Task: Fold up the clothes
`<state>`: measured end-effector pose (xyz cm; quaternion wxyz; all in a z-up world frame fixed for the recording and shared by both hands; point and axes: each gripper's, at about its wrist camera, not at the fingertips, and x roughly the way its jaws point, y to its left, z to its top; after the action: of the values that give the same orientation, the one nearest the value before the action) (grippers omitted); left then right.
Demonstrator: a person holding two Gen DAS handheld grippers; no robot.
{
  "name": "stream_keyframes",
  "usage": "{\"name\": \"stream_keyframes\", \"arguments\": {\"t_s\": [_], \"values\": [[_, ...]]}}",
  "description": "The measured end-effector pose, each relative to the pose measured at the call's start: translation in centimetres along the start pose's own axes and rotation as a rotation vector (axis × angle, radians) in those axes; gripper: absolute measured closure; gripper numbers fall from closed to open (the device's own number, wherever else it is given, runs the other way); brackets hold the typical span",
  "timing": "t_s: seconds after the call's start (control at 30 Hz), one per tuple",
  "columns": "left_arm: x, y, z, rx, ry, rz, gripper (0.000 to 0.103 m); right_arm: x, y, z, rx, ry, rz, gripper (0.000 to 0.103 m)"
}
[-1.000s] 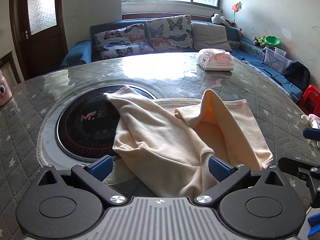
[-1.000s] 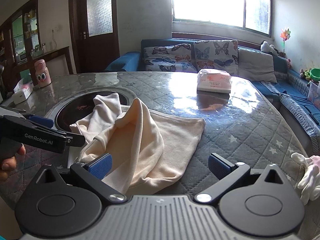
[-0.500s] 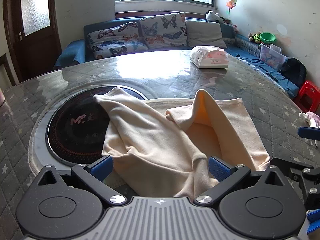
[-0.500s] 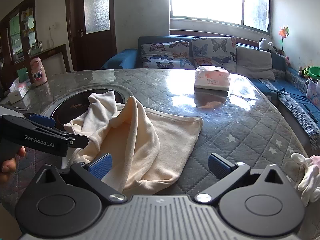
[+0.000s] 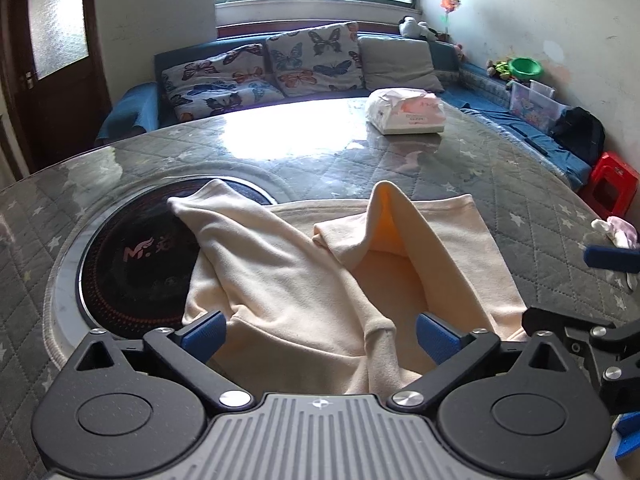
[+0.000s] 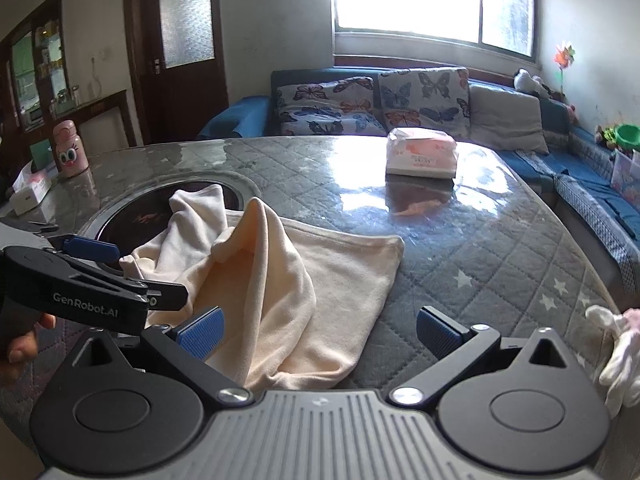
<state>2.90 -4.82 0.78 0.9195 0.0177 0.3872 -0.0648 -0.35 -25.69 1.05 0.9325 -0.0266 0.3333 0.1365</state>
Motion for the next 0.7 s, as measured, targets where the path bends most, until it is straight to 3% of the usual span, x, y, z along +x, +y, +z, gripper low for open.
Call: {"name": "stream_keyframes", "arguments": {"t_s": [0.3, 0.5, 0.7], "values": [[-0.5, 0.2, -0.2, -0.048, 0.010, 0.009, 0.000, -0.3, 0.3, -0.7, 0.036, 0.002, -0.061, 0.000], [-0.6, -0.4, -0.4, -0.007, -0.008, -0.019, 0.002, 0.1, 0.4, -0.6, 0.047, 0.006, -0.071, 0.000], [0.1, -1.1, -0.3, 0.051, -0.004, -0.053, 0.022, 0.6, -0.1, -0.2, 0.028, 0.013, -0.082, 0.000]]}}
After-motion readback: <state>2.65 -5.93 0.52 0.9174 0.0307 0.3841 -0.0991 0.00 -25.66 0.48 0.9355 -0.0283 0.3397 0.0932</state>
